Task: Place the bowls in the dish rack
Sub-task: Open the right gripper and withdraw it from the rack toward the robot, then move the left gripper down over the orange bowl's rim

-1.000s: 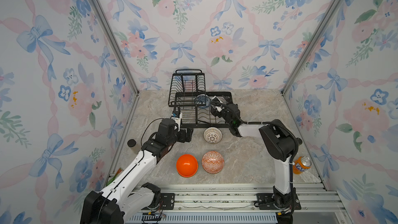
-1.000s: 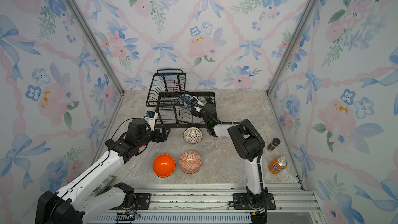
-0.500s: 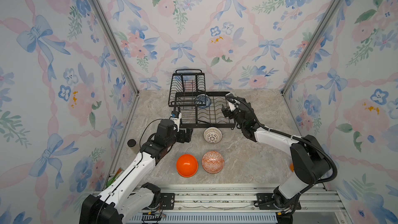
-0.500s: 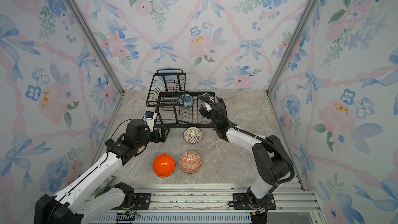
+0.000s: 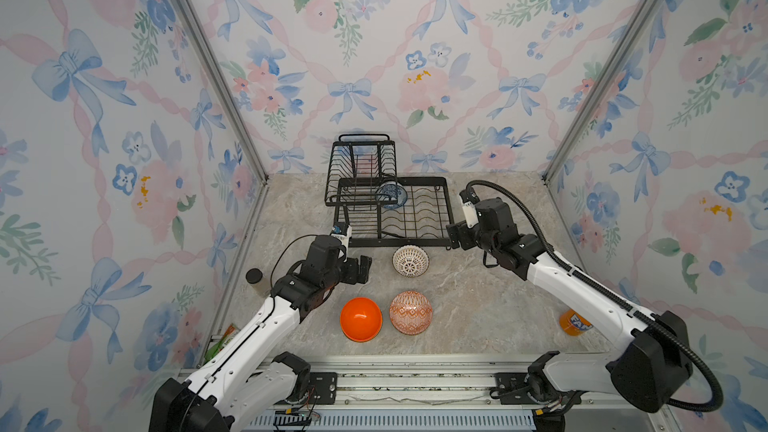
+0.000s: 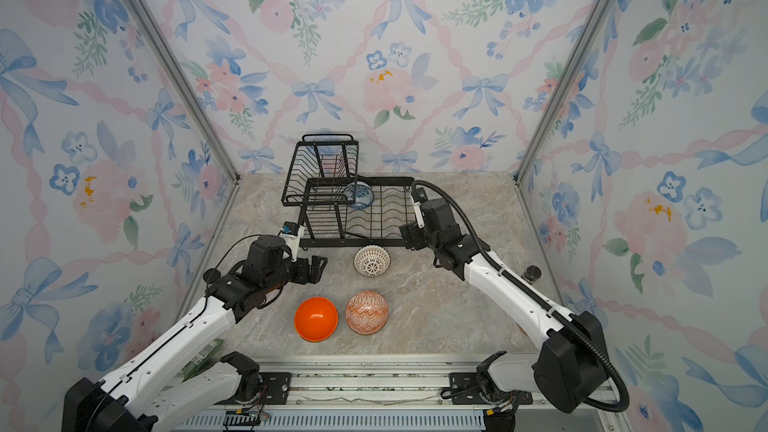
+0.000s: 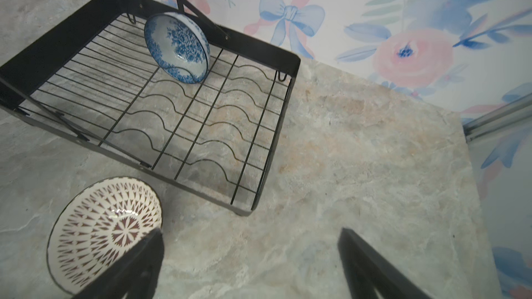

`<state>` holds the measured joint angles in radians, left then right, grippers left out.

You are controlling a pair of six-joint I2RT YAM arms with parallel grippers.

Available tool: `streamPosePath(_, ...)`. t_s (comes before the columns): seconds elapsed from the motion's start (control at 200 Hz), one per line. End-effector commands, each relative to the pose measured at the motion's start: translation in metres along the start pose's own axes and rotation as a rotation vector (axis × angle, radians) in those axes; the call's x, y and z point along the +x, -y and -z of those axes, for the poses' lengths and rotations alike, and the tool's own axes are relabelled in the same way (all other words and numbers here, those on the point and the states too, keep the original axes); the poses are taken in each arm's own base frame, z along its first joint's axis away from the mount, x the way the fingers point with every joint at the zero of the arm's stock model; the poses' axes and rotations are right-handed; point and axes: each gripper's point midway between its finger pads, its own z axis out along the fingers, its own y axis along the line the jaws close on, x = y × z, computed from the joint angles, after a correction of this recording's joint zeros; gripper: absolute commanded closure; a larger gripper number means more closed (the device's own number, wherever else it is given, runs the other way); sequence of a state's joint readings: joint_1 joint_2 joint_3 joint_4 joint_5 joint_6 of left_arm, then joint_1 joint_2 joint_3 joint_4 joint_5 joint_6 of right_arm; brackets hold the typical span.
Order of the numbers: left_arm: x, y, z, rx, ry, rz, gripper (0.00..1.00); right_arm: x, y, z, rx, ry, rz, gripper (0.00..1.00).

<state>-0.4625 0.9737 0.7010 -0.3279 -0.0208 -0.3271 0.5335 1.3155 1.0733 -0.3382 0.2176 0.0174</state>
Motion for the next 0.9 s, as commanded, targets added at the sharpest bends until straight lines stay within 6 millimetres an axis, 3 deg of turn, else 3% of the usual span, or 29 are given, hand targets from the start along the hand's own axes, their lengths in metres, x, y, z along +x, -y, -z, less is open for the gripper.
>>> streamPosePath(0.0, 0.008, -0.001, 0.006, -0.026, -0.024, 0.023, 0.02, 0.021, 0.0, 0.019, -0.039, -0.116, -0.075, 0.03)
streamPosePath(0.25, 0.022, -0.001, 0.01, -0.053, -0.06, 0.036, 0.02, 0.039, -0.005, 0.021, -0.073, -0.191, -0.126, 0.03)
streamPosePath(0.895, 0.052, -0.007, 0.014, -0.086, -0.118, 0.114, 0.02, 0.043, -0.011, 0.015, -0.105, -0.208, -0.115, 0.03)
